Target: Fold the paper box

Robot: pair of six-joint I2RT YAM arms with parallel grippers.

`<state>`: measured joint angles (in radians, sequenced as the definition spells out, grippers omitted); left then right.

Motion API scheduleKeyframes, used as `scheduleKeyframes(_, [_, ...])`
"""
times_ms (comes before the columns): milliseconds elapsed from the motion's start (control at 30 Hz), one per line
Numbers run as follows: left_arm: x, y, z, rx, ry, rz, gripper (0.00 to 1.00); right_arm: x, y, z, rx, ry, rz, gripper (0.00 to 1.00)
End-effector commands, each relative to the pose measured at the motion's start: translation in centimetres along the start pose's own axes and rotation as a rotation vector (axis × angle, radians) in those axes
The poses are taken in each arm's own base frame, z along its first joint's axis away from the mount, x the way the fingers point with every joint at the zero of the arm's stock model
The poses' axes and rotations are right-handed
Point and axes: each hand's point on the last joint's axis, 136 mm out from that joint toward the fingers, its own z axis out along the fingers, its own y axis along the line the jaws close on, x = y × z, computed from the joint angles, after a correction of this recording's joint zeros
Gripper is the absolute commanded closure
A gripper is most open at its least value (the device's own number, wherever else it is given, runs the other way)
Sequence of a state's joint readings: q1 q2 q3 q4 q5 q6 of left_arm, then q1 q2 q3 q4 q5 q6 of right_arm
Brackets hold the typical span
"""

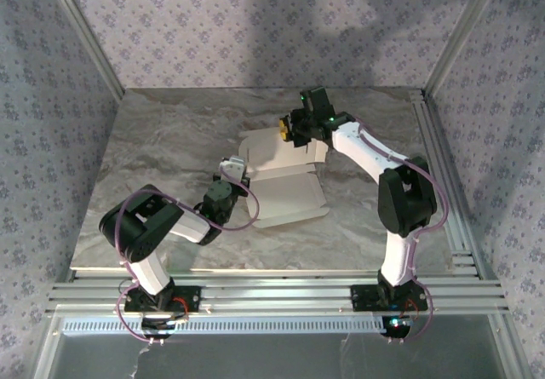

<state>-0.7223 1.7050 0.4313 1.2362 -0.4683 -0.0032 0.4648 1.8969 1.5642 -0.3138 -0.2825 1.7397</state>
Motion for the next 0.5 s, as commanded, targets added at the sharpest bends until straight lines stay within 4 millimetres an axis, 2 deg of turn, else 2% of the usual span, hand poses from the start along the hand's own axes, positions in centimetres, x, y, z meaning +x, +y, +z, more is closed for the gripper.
scheduleKeyframes(0, [-1.4,-0.7,0.1,0.013,-0.037,0.014,1.0,0.2,0.0,0.1,0.005,-0.015,-0.009,0.84])
scheduleKeyframes(167, [-1.1,-0.4,0.1,0.002,-0.032,-0.003,1.0,-0.1,-0.8,0.1,-0.019,-0.03,-0.018,0.99])
scheduleKeyframes(333, [-1.0,0.1,-0.2,0.003,-0.019,-0.068,1.0,-0.7,-1.9,0.0,-0.101,-0.072,-0.054,1.0])
scheduleKeyframes(400, [-1.1,0.7,-0.4,0.002,-0.009,-0.112,0.9,-1.0,-1.9,0.0,-0.161,-0.084,-0.083,1.0])
scheduleKeyframes(467, [-1.4,1.4,-0.8,0.001,0.005,-0.166,0.7,-1.5,-2.5,0.1,-0.214,-0.095,-0.09,1.0])
